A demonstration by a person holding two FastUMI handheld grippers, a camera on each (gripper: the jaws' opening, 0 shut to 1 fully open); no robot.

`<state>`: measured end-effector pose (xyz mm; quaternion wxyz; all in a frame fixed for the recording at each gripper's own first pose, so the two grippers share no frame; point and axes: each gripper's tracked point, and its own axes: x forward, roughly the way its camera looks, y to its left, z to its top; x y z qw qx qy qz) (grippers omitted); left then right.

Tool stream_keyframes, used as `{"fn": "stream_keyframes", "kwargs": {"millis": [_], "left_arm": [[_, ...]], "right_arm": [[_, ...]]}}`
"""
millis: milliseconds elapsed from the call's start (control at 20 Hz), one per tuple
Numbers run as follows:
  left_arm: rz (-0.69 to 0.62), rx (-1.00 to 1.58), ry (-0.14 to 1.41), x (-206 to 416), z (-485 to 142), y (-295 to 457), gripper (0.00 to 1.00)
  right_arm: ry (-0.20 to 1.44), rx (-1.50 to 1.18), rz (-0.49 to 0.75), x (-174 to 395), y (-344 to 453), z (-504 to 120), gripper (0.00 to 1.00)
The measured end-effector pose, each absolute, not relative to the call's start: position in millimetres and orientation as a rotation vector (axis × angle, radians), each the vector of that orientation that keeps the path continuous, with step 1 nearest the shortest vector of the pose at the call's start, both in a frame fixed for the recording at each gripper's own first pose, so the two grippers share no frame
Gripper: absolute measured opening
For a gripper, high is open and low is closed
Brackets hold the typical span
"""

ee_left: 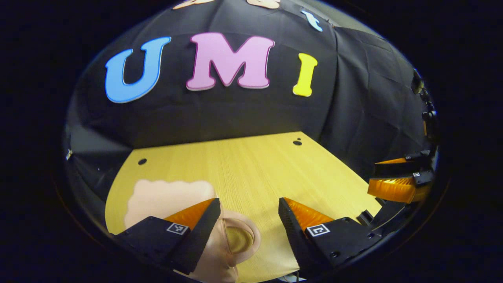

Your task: First open the suitcase, pack the skin care products into it, and then close the suitcase.

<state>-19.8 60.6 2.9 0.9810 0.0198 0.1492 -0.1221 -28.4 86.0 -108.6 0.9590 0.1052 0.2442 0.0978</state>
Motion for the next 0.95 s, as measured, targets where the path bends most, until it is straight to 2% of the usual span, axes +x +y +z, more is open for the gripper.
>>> {"fn": "stream_keyframes", "kwargs": {"millis": [200, 450, 650, 700, 750, 950], "left_arm": [[-0.213, 0.048, 0.090, -43.0, 89.4, 53.4, 0.94], [-0.168, 0.022, -0.063, -71.3, 159.4, 58.0, 0.95], [-0.103, 0.050, -0.143, -79.6, 185.7, 66.9, 0.95], [-0.096, 0.061, -0.147, -78.5, 185.2, 67.2, 0.94], [-0.095, 0.064, -0.152, -79.8, 186.6, 66.8, 0.94], [-0.098, 0.019, -0.148, -81.2, 192.8, 64.5, 0.94]], "right_arm": [[0.320, 0.163, 0.154, -10.3, 74.1, -45.8, 0.98], [0.112, 0.132, 0.090, 2.4, 61.7, 34.0, 0.97], [-0.025, 0.085, 0.051, 1.3, 55.9, 78.6, 0.98], [-0.050, 0.071, 0.046, 0.3, 55.1, 84.6, 0.90], [-0.066, 0.055, 0.049, -2.5, 57.1, 87.9, 0.96], [-0.075, 0.039, 0.060, -9.9, 59.3, 86.9, 0.95]]}}
